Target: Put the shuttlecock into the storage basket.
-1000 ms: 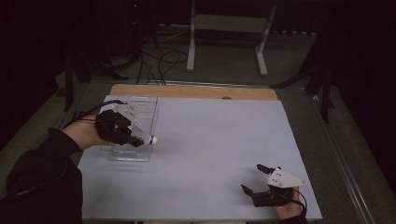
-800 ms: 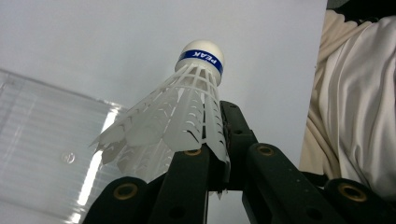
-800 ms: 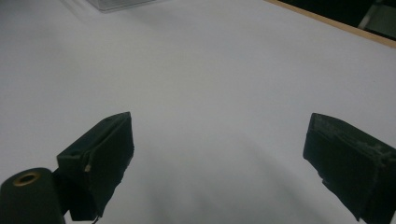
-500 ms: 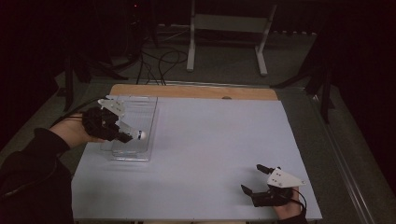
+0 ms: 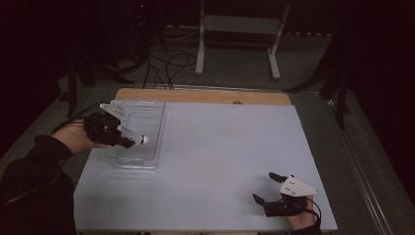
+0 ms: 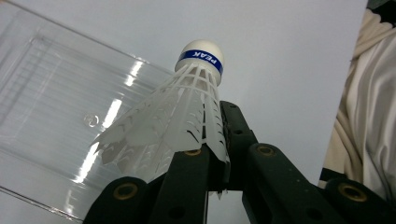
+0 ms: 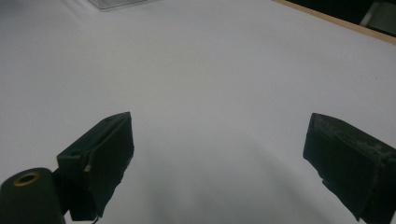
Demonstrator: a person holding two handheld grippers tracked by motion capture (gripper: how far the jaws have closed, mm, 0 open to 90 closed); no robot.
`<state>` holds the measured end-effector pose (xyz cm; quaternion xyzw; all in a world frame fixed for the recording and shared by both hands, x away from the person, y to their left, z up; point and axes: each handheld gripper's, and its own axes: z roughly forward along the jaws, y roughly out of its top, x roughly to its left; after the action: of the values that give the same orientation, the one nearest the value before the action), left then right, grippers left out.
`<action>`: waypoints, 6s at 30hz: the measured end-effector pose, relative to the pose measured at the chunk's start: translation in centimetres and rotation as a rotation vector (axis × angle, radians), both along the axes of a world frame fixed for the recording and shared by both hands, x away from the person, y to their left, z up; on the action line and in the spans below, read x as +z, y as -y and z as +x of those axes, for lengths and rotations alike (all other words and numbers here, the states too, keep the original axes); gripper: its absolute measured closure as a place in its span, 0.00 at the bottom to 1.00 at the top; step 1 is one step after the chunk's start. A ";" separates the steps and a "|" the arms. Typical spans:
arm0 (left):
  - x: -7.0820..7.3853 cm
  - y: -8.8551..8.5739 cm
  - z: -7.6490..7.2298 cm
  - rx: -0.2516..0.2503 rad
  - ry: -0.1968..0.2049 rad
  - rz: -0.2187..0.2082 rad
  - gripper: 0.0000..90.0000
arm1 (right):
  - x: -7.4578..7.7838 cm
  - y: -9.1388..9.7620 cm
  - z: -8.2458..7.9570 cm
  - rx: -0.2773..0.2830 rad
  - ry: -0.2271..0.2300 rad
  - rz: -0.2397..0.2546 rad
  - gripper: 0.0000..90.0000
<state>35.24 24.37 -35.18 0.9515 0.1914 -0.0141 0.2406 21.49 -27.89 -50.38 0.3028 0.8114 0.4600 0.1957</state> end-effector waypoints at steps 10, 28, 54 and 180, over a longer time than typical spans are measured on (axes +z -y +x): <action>-1.6 0.0 0.7 -0.012 0.003 0.000 1.00 | -0.1 0.0 0.0 0.001 -0.005 0.004 0.09; -4.6 0.0 1.8 -0.004 -0.016 0.021 1.00 | -0.1 0.0 0.0 0.000 -0.008 0.004 0.09; -7.5 0.6 2.8 0.020 -0.071 0.048 1.00 | -0.1 0.1 0.1 0.001 -0.013 0.006 0.09; -4.6 10.9 -0.7 0.069 0.079 -0.081 0.00 | -0.2 0.2 0.1 0.000 -0.021 -0.005 0.09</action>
<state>34.55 13.48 -39.75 0.9337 0.2134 0.0239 0.2866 21.55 -28.08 -50.58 0.3071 0.8145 0.4549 0.1881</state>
